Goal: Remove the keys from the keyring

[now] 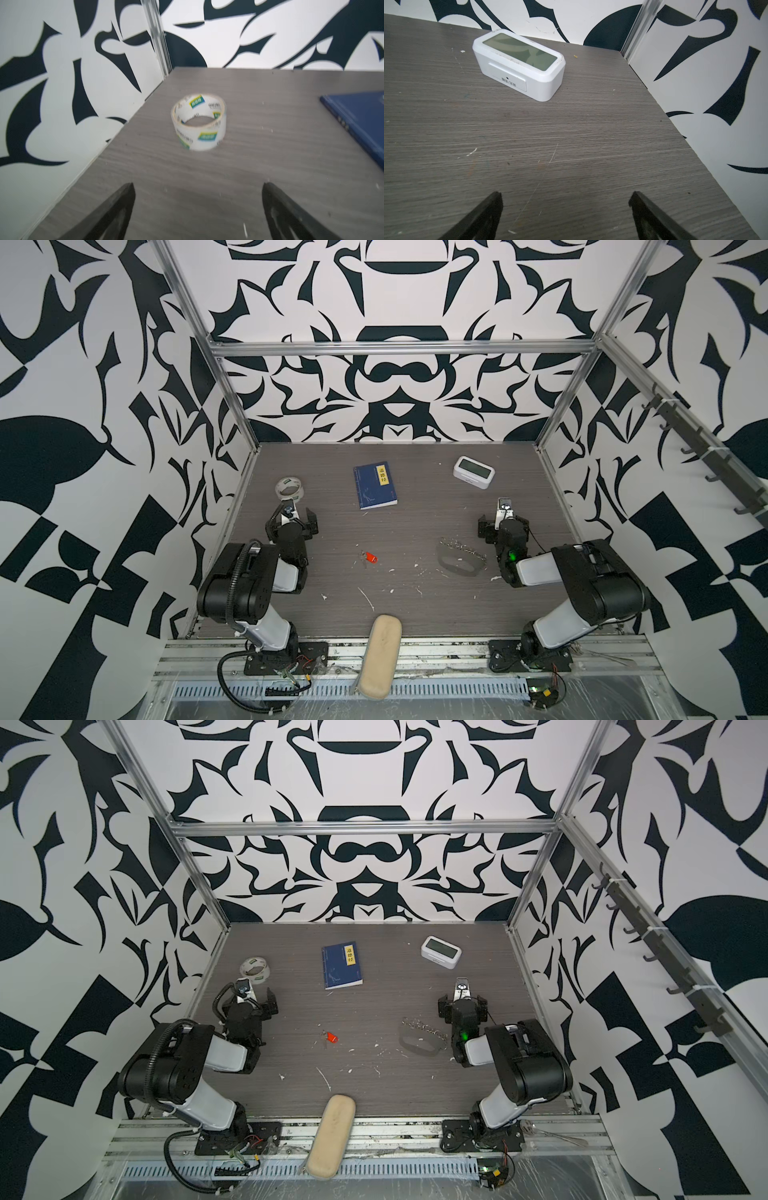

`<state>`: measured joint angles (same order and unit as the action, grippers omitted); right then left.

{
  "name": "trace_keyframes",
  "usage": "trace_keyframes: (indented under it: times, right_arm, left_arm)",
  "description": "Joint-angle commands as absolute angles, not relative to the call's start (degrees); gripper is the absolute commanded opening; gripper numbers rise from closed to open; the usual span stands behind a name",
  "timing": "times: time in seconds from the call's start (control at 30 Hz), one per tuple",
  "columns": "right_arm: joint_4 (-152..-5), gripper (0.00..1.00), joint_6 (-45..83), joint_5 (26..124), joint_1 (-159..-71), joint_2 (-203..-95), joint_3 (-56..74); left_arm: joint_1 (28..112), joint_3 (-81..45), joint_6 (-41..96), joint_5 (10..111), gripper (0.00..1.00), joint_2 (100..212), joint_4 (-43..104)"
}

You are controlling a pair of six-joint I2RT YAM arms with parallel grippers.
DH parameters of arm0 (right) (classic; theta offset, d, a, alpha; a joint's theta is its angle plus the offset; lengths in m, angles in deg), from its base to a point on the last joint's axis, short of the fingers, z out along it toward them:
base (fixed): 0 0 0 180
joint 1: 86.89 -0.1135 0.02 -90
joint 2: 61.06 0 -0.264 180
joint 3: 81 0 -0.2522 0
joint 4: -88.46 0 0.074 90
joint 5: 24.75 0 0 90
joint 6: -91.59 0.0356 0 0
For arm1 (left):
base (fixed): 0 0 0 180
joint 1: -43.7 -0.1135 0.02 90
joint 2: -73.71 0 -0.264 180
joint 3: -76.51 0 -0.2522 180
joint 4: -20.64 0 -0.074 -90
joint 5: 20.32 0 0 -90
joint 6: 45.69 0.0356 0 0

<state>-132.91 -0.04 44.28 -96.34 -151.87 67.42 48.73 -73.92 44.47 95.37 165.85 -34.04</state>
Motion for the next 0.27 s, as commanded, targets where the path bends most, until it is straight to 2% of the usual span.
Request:
trace_keyframes:
  times: [0.0,0.23]
  right_arm:
    - [-135.0,1.0,0.6,44.2,-96.2,-151.0,66.7]
    - [-134.1,1.0,0.7,45.2,-95.8,-150.9,66.1]
  left_arm:
    - [48.3,-73.7,42.9,95.2,0.99,165.2,-32.9]
    - [48.3,-74.0,42.8,95.7,0.99,165.2,-33.5]
